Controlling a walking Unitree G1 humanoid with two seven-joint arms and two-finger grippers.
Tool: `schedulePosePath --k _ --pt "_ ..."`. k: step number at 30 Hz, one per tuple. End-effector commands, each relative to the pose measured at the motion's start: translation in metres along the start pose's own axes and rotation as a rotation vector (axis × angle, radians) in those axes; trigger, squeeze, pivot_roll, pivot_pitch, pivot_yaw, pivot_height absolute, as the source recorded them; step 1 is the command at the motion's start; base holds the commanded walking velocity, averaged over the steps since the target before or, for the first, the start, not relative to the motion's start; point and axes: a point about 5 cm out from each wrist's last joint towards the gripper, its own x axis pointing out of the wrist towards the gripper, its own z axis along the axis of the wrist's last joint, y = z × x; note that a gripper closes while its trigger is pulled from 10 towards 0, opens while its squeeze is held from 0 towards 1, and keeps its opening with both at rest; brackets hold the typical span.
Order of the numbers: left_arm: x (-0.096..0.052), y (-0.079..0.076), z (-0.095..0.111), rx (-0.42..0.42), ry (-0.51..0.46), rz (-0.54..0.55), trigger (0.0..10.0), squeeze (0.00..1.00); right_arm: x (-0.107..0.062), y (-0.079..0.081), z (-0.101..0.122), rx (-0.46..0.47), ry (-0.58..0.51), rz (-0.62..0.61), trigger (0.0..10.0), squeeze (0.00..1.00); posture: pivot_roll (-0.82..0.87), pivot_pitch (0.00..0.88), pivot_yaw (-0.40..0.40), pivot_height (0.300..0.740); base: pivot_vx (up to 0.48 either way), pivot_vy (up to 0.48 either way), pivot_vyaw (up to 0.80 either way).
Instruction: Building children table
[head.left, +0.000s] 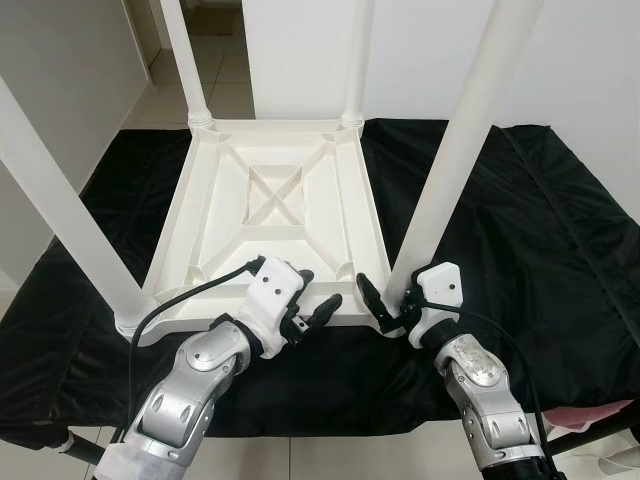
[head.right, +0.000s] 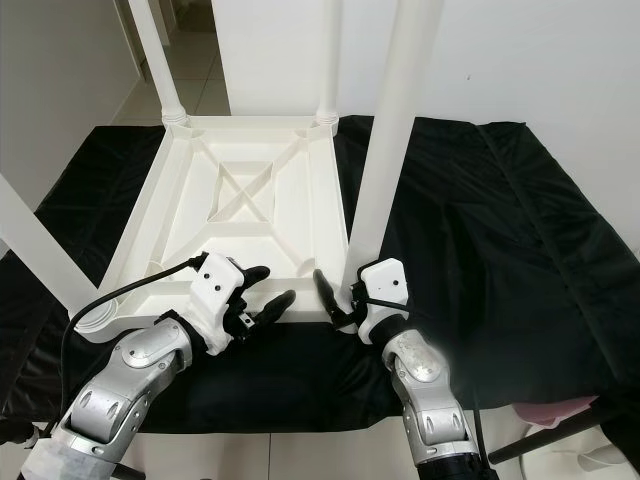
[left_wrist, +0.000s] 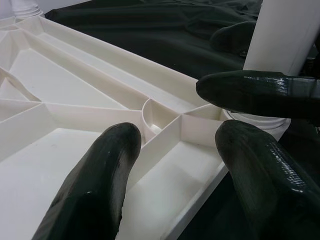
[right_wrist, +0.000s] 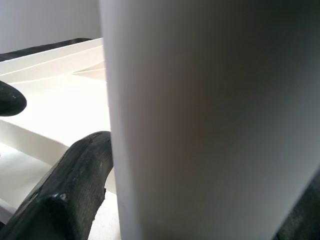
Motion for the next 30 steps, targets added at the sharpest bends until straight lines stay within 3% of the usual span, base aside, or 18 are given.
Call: schedulePosePath --k 1,7,11,15,23,28,29,30 --pt "0.001 -0.004 0.003 0.003 -0.015 -0.058 10.0 0.00 0.001 -0.004 0.001 -0.002 0.000 -0.009 10.0 0.00 -0.03 0.048 0.013 0.740 0.000 0.000 0.00" --pt "-0.002 -0.002 0.000 -0.009 -0.007 -0.062 10.0 0.00 0.004 -0.005 0.002 -0.008 -0.007 -0.013 10.0 0.00 -0.05 0.042 0.034 0.740 0.000 0.000 0.00" --pt "-0.003 -0.012 -0.005 0.007 0.018 -0.126 10.0 0.00 0.004 -0.011 0.004 -0.029 -0.011 -0.030 10.0 0.00 -0.07 0.040 0.045 0.740 0.000 0.000 0.00" --pt "-0.004 -0.012 -0.006 0.014 0.020 -0.147 10.0 0.00 0.003 -0.012 0.005 -0.045 -0.011 -0.038 10.0 0.00 -0.07 0.039 0.043 0.740 0.000 0.000 0.00" --pt "0.002 -0.012 -0.007 0.038 0.016 -0.179 10.0 0.00 0.004 -0.012 0.001 -0.050 0.029 -0.031 10.0 0.00 -0.10 0.050 0.055 0.740 0.000 0.000 0.00" --pt "0.004 -0.013 -0.004 0.008 0.005 -0.198 10.0 0.00 0.005 -0.013 0.003 -0.041 0.019 -0.044 10.0 0.00 -0.11 0.063 0.065 0.740 0.000 0.000 0.00" --pt "0.004 -0.013 -0.004 0.009 0.007 -0.202 10.0 0.00 0.005 -0.014 0.003 -0.033 0.017 -0.049 10.0 1.00 -0.11 0.063 0.065 0.740 0.000 0.000 0.00" --pt "0.003 -0.012 -0.005 0.002 0.009 -0.209 10.0 0.00 0.006 -0.014 0.004 -0.031 0.013 -0.052 10.0 1.00 -0.11 0.068 0.069 0.740 0.000 0.000 0.00"
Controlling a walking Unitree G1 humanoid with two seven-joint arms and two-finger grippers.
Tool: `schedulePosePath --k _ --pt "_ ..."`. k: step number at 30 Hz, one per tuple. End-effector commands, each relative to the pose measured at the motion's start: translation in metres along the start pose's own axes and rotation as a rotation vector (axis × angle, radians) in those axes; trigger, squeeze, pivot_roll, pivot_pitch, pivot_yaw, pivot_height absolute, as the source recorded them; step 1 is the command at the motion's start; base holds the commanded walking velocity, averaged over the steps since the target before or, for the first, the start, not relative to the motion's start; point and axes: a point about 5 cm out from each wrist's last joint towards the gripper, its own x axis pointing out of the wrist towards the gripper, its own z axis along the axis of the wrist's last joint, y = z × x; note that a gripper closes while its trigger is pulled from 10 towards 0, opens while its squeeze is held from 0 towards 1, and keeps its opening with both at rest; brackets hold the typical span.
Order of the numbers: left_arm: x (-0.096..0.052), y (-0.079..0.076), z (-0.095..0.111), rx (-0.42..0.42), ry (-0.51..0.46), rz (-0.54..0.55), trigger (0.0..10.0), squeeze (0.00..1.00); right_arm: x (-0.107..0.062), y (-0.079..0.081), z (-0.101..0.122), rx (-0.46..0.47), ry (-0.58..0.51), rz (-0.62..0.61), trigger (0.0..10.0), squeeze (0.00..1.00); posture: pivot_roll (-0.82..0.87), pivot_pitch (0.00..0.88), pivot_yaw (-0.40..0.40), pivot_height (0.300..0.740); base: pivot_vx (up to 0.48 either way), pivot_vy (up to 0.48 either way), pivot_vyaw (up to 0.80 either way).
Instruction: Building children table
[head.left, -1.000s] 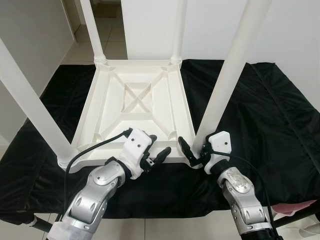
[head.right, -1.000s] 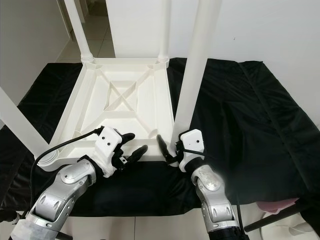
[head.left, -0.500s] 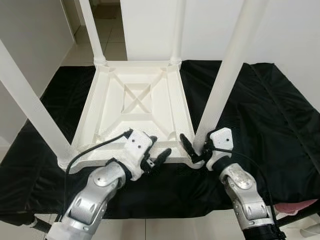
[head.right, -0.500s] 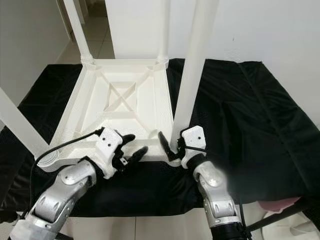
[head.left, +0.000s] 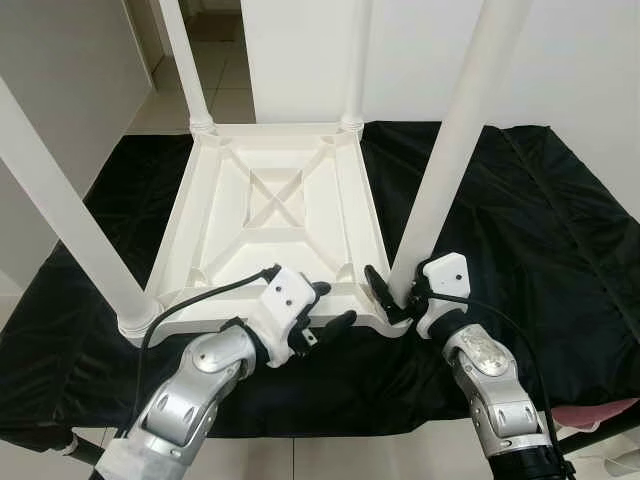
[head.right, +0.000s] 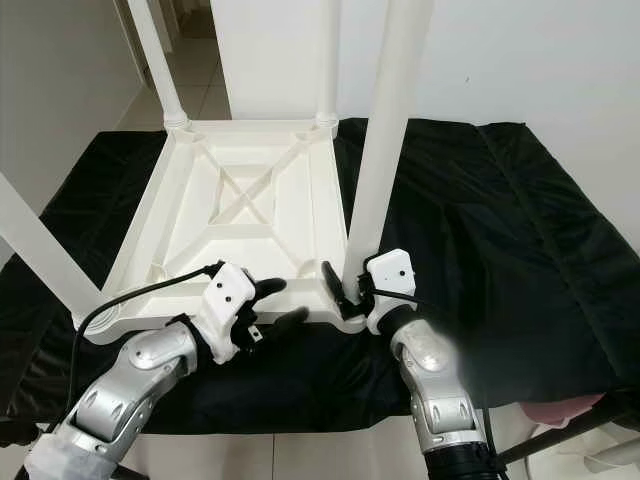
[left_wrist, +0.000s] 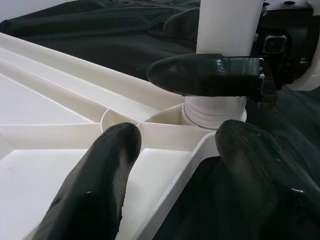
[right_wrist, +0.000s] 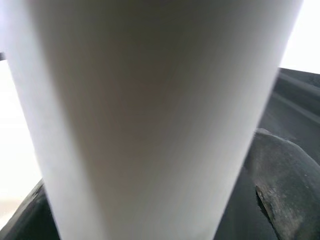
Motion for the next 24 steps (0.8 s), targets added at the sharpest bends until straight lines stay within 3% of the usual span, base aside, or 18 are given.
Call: schedulePosePath --k 1,2,5,6,7,8,24 --pt "-0.002 -0.002 -0.004 -0.024 0.018 -0.065 10.0 0.00 0.002 -0.003 -0.001 0.014 0.010 -0.020 10.0 1.00 -0.11 0.068 0.069 0.740 0.000 0.000 0.00" --pt "-0.003 -0.002 -0.003 -0.043 0.012 -0.077 10.0 1.00 0.002 -0.003 -0.001 0.014 0.008 -0.019 10.0 1.00 -0.11 0.067 0.069 0.740 0.000 0.000 0.00" --pt "-0.004 -0.002 -0.002 -0.055 0.006 -0.086 10.0 1.00 0.003 -0.003 -0.001 0.014 0.008 -0.018 10.0 1.00 -0.11 0.067 0.069 0.740 0.000 0.000 0.00" --pt "-0.005 0.000 -0.001 -0.031 0.009 -0.073 10.0 1.00 0.003 -0.002 0.000 0.005 0.001 -0.004 10.0 0.00 -0.10 0.065 0.069 0.740 0.000 0.000 0.00" --pt "-0.005 0.000 -0.001 -0.031 0.009 -0.073 10.0 1.00 0.003 -0.002 0.000 0.005 0.001 -0.004 10.0 0.00 -0.10 0.065 0.069 0.740 0.000 0.000 0.00" --pt "-0.006 0.002 -0.001 0.027 0.015 -0.057 10.0 0.00 0.005 0.003 0.003 -0.016 -0.011 0.047 10.0 0.00 -0.10 0.064 0.081 0.740 0.000 0.000 0.00" --pt "-0.017 -0.010 -0.006 0.034 0.084 -0.190 10.0 0.00 0.008 0.003 0.007 -0.080 -0.019 0.176 10.0 0.00 -0.06 0.035 0.045 0.740 0.000 0.000 0.00"
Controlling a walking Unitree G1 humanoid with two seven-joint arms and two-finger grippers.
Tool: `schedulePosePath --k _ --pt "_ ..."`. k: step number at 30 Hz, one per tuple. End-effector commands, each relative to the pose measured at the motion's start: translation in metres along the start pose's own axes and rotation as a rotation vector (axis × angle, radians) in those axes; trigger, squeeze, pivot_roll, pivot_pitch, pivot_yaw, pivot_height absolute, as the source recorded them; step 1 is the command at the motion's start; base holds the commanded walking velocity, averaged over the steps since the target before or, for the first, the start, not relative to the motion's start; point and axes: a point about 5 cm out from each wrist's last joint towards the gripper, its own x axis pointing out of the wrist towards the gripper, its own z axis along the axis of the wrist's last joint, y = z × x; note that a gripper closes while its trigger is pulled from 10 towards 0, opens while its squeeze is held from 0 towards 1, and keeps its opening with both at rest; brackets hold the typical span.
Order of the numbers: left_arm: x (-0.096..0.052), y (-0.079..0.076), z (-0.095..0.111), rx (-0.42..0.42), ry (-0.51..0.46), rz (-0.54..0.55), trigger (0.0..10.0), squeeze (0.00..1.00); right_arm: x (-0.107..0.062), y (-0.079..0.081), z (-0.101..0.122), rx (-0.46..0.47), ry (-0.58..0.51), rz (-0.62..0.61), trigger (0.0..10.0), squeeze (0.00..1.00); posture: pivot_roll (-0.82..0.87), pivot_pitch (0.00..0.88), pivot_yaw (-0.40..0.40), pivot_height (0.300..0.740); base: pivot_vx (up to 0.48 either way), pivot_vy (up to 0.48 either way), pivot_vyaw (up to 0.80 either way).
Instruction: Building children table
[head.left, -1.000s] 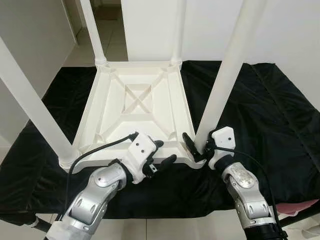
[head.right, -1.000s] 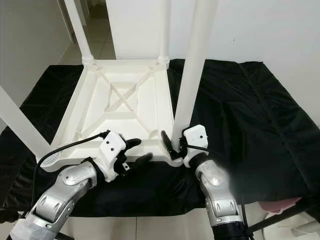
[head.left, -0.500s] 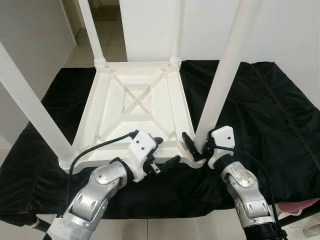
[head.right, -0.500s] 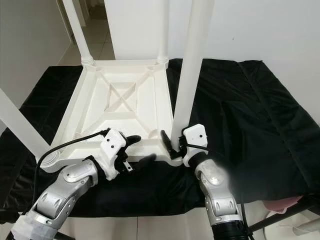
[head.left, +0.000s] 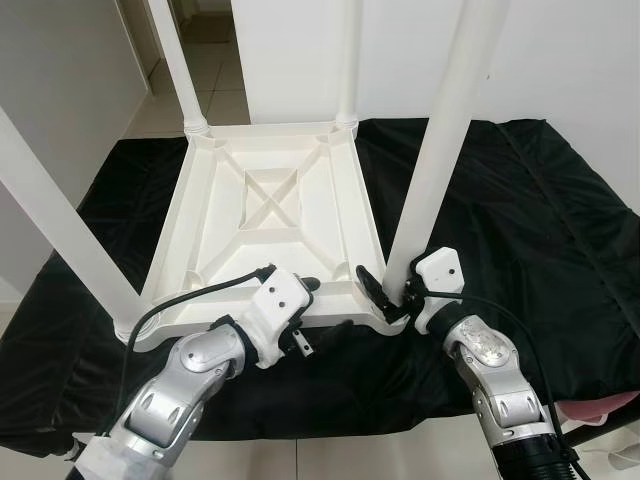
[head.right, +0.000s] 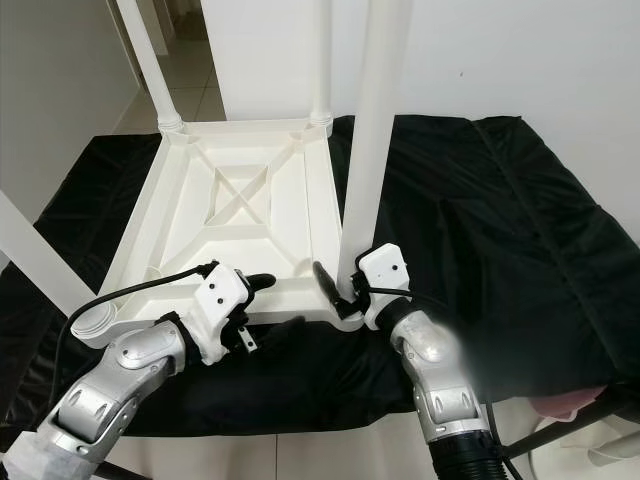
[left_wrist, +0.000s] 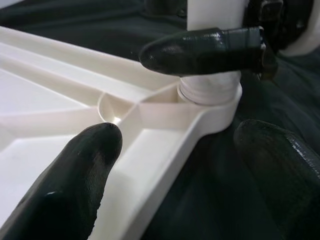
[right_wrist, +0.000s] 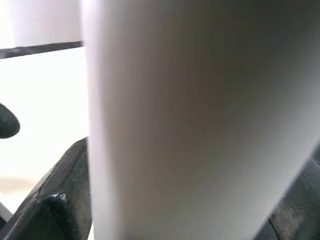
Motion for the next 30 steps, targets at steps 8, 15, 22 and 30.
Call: schedulePosePath --k 8,15,22,30 --pt "-0.010 -0.019 -0.003 -0.006 0.039 -0.220 10.0 0.00 -0.004 -0.001 -0.009 -0.022 0.043 0.155 10.0 0.00 -0.05 0.018 0.033 0.740 0.000 0.000 0.00" --pt "-0.010 -0.018 0.000 0.000 0.037 -0.218 10.0 0.00 -0.008 -0.001 -0.013 -0.017 0.063 0.197 0.0 0.00 -0.05 0.010 0.034 0.740 0.000 0.000 0.00" --pt "-0.010 -0.012 0.001 0.016 0.037 -0.202 10.0 0.00 -0.015 -0.008 -0.018 0.014 0.079 0.156 0.0 0.00 -0.05 0.008 0.030 0.740 0.000 0.000 0.00" --pt "-0.012 -0.016 -0.001 0.002 0.044 -0.211 10.0 0.00 -0.023 -0.008 -0.018 0.106 0.087 0.055 10.0 0.00 -0.06 0.023 0.040 0.740 0.000 0.000 0.00"
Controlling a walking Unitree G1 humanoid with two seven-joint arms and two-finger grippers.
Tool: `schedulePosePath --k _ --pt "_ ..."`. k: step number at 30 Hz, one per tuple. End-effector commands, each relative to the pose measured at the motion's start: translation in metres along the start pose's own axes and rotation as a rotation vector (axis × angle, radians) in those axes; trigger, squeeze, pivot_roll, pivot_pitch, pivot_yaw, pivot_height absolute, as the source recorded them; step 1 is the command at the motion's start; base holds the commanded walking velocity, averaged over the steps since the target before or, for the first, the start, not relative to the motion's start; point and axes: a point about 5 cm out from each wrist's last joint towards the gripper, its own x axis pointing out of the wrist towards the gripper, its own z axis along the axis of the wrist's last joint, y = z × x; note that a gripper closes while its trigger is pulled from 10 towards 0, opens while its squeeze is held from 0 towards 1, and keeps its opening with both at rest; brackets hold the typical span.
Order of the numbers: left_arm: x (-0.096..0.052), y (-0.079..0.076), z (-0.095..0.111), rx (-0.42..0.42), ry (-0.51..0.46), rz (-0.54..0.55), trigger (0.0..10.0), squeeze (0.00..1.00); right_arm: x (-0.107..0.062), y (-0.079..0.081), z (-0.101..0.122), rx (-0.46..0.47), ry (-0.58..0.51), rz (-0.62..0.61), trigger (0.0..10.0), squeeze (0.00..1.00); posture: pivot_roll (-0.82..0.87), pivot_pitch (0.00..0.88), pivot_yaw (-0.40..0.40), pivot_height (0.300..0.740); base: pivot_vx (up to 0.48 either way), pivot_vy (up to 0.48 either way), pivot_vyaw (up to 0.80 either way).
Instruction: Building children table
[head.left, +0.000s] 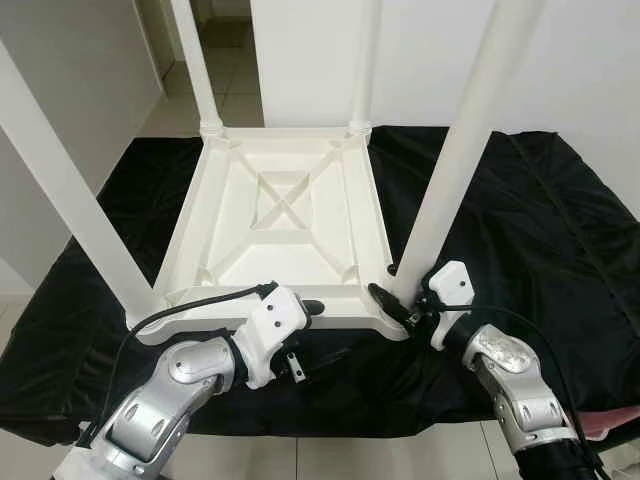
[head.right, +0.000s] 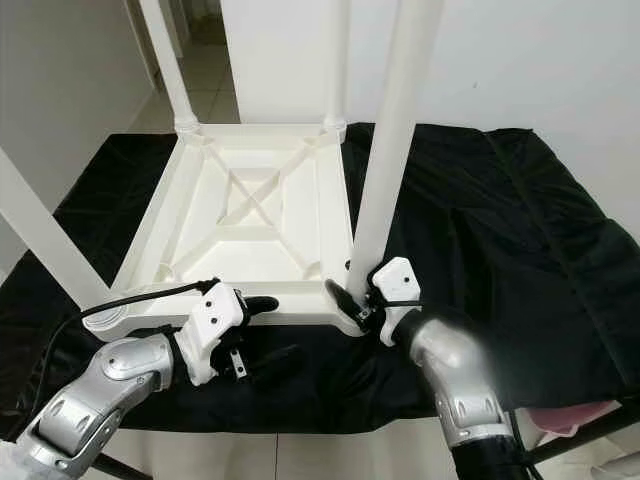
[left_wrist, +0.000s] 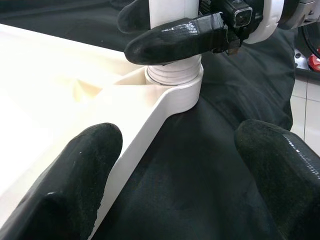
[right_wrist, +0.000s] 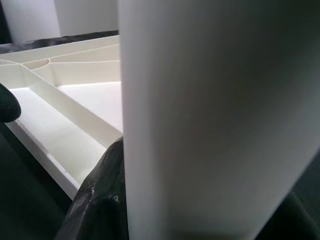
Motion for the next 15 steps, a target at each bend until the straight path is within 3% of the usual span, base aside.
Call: schedulePosePath --k 1,6,8,9,15 --pt "-0.001 -0.005 -0.001 -0.004 0.012 -0.040 10.0 0.00 -0.005 -0.003 -0.002 0.040 0.023 -0.103 10.0 0.00 -0.06 0.028 0.045 0.740 0.000 0.000 0.00" --pt "-0.001 -0.006 -0.001 -0.007 0.013 -0.045 10.0 0.00 -0.003 0.002 -0.001 0.020 0.063 -0.225 10.0 0.00 -0.07 0.037 0.048 0.740 0.000 0.000 0.00" --pt "-0.001 -0.006 -0.002 -0.010 0.015 -0.044 10.0 0.00 -0.001 0.012 0.002 0.052 0.057 -0.256 10.0 0.00 -0.07 0.037 0.048 0.740 0.000 0.000 0.00" --pt "0.000 -0.006 -0.003 -0.016 0.017 -0.044 10.0 0.00 0.002 0.026 0.002 0.111 0.059 -0.308 10.0 0.00 -0.07 0.041 0.046 0.740 0.000 0.000 0.00" --pt "0.001 -0.008 -0.003 -0.020 0.012 -0.045 10.0 0.00 0.003 0.039 0.000 0.159 0.083 -0.431 10.0 0.00 -0.08 0.045 0.046 0.740 0.000 0.000 0.00"
